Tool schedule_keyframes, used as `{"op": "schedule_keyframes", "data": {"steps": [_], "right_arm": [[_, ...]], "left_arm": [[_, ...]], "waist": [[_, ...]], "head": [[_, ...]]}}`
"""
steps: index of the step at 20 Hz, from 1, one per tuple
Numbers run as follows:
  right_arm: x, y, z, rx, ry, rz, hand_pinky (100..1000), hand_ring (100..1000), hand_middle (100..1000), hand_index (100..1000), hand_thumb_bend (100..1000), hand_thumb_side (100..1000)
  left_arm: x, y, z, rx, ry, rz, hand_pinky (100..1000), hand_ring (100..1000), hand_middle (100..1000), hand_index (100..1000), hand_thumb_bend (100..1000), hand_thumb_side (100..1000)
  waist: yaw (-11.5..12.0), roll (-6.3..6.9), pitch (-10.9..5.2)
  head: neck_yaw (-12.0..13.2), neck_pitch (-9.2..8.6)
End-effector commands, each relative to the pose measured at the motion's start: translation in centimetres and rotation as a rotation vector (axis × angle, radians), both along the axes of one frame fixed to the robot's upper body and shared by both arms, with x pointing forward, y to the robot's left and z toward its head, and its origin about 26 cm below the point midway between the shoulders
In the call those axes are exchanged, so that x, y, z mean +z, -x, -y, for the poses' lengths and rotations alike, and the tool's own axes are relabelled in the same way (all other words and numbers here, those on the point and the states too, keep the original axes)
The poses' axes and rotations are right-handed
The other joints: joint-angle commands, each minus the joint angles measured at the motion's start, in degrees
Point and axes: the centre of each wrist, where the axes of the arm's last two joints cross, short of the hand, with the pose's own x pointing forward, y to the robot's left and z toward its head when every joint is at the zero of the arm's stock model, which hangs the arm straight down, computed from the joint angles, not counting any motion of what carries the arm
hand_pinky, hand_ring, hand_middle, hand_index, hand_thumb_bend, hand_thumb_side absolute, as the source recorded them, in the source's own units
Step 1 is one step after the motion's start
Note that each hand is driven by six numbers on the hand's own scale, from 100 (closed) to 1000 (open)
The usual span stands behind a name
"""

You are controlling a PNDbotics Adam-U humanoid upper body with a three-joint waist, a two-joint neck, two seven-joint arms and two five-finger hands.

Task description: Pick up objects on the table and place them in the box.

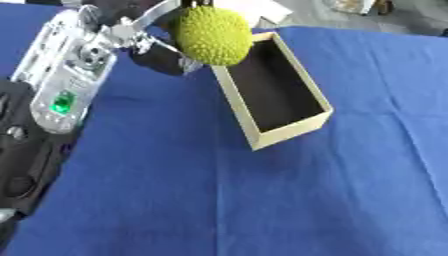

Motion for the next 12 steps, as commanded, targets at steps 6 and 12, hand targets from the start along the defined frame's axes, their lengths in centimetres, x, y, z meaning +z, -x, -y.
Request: {"op": "schedule_keyframes", "data": {"steps": [6, 12], "right_arm": [[1.5, -0.4, -1.5, 0.097, -0.018, 0.044, 826, 835, 666, 818, 100, 582], [1.8, -0.7, -2.3, 0.141, -0.035, 0.051, 826, 835, 665, 817, 100, 585]], "left_arm": [[0.2, -2.2, 1.9, 0.059, 0.076, 0.029, 327, 384, 406, 459, 358, 100], [-0.7, -3.1, 2.7, 0.053, 0.085, 0.099, 343, 377, 397, 451, 358, 100]], "waist": [[-5.9, -0.79, 0.20], [-7.9, -0.98, 1.05]], "head": [[4.7, -1.93], [6.5, -2.45]]}}
